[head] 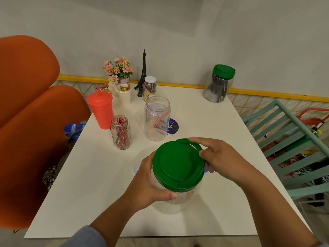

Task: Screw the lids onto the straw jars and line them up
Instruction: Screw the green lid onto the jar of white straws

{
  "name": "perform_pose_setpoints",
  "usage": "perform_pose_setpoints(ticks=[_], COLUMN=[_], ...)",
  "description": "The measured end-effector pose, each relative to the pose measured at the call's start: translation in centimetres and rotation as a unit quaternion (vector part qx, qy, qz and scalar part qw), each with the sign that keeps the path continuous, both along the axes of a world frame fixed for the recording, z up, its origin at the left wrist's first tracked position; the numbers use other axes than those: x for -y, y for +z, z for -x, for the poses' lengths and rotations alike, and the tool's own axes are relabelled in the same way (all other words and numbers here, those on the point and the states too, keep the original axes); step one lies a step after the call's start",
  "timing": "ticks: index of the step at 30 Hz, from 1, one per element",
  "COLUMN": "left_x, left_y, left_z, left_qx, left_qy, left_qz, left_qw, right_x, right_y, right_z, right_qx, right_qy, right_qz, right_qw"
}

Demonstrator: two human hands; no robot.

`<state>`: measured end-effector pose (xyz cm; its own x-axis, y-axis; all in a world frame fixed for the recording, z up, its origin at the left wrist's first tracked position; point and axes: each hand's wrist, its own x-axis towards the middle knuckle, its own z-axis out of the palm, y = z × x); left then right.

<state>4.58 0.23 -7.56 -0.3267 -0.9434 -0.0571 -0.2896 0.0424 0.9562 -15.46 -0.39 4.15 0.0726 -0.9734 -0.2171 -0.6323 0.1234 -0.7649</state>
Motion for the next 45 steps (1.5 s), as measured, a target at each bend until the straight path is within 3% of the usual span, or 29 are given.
perform_pose_setpoints(ticks=[6,13,20,37,42,45], left_x=[0.0,0.1,0.0,-0.2,-0.2,-0.2], left_y=[-0.3,-0.2,-0.2,0.1,0.2,0.1], left_z=[0.0,0.1,0.0,0.0,0.0,0.0], left_qx=[-0.009,-0.012,-0.013,0.009,0.019,0.009], left_qy=[0.009,0.0,0.005,0.015,0.017,0.018], left_qz=[-0.008,-0.014,-0.024,-0.024,-0.019,-0.011], left_qw=[1.0,1.0,1.0,1.0,1.0,1.0], right_x=[-1.6,-2.1,-0.5,2.0,2.2,2.0], right_y=[1.2,2.5,3.1,2.0,1.7,2.5], right_z=[0.0,-2.4,-4.7,-5.8,-4.7,-4.0], right_qx=[0.023,-0.279,-0.343,-0.214,-0.112,-0.047], right_qy=[0.075,0.13,0.153,0.087,0.002,0.036], right_qz=[-0.023,0.107,0.166,0.099,0.075,0.006], right_qw=[0.997,0.946,0.912,0.968,0.991,0.998])
